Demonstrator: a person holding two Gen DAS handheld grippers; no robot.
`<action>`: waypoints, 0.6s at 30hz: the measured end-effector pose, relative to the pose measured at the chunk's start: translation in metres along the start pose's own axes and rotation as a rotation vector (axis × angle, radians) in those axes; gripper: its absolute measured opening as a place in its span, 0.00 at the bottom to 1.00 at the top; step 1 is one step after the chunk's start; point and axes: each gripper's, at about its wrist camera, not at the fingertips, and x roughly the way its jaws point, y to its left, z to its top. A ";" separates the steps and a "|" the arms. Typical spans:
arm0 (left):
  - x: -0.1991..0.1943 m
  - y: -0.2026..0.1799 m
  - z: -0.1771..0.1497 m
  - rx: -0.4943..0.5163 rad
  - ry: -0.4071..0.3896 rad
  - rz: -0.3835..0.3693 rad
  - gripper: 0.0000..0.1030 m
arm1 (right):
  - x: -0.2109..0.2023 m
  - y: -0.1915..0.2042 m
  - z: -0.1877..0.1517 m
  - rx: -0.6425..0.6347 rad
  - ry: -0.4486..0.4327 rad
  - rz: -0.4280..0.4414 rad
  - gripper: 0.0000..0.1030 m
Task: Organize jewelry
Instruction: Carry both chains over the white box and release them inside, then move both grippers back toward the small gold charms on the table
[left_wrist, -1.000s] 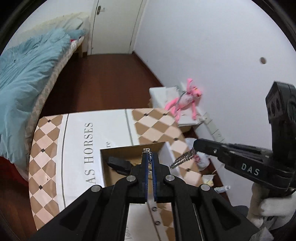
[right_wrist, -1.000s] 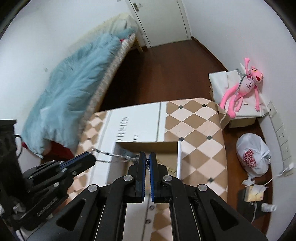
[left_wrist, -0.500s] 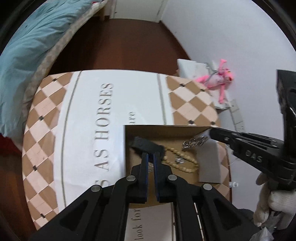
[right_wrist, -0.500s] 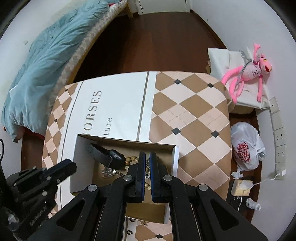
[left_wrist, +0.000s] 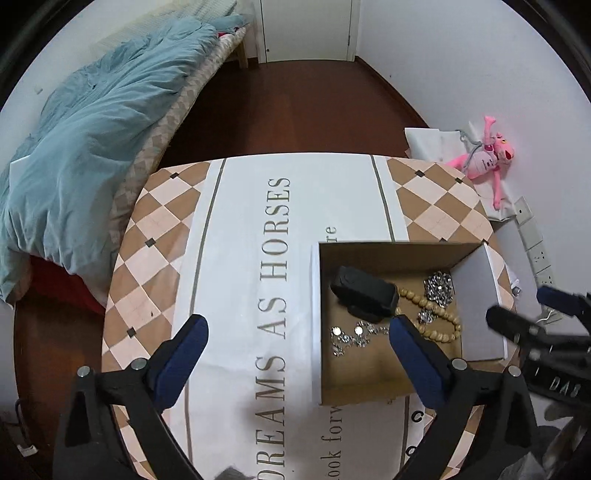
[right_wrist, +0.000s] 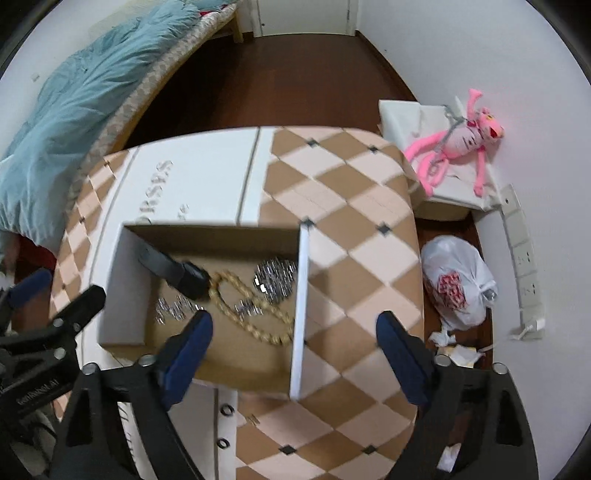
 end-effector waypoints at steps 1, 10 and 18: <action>0.001 -0.002 -0.003 0.002 0.001 0.003 0.98 | 0.002 0.000 -0.006 0.003 0.004 -0.003 0.90; -0.008 -0.008 -0.018 0.004 -0.017 0.015 0.99 | -0.008 -0.003 -0.032 0.021 -0.035 -0.029 0.95; -0.043 -0.012 -0.027 0.036 -0.085 0.042 0.99 | -0.040 0.002 -0.044 0.019 -0.105 -0.052 0.95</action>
